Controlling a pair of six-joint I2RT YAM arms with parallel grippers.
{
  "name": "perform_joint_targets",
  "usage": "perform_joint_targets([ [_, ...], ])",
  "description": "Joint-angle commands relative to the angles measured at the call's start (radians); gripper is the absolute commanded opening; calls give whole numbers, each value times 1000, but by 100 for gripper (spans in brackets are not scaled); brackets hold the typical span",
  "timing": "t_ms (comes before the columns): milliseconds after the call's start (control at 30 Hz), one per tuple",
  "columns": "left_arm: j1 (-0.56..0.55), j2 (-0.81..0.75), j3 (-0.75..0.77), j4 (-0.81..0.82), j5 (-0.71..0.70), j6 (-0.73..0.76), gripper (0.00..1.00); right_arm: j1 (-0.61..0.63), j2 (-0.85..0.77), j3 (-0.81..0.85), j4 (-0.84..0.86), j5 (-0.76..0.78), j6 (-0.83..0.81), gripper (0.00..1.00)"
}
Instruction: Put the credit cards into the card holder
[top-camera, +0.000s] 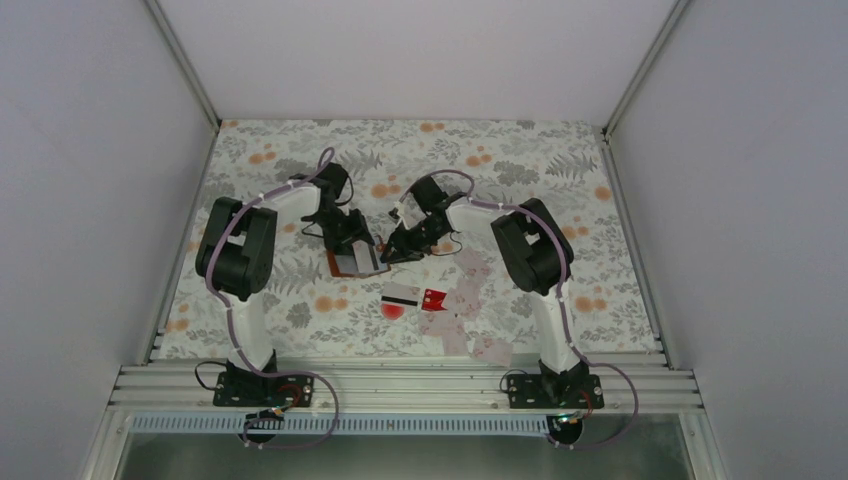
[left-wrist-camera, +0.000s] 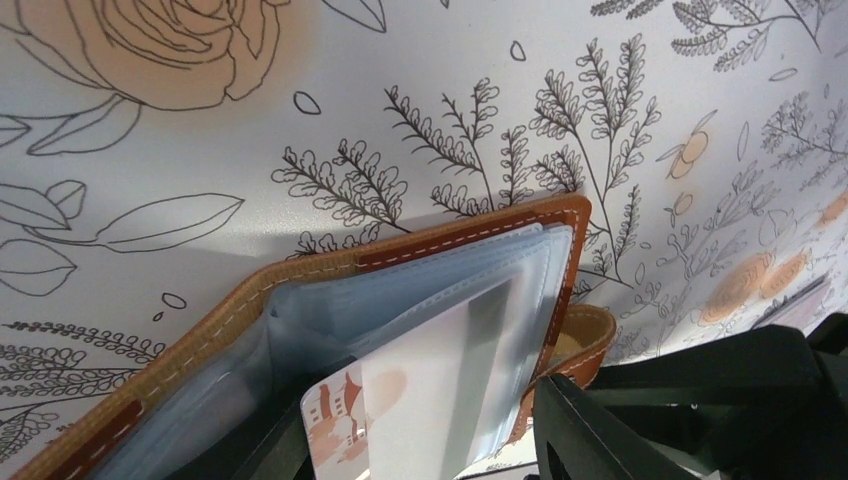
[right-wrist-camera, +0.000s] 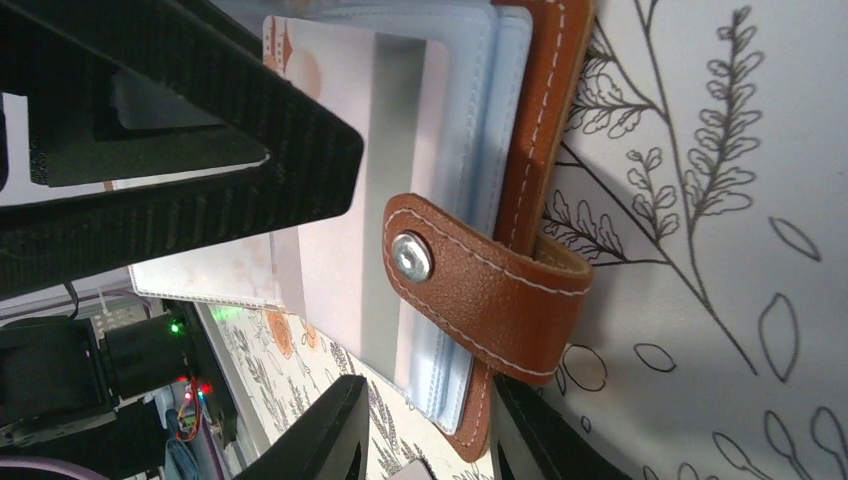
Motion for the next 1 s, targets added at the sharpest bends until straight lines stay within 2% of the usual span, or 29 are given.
perform_joint_targets([
  [0,-34,71,19,-9,-52,-65,52,24,-12,-23,87,-16,14,31],
  [167,-59,95,48,-43,-85,-107,54,24,-33,-35,117,-27,23,31],
  [367,-82,111,51,-61,-117,-151,64,21,-66,-74,164,-55,34,31],
  [833,-114,175,77,-106,-136,-336,72,17,-112,-116,238,-91,70,31],
  [967,-139,200,128,-173,-185,-380,76,13,-131,-141,252,-91,78,31],
])
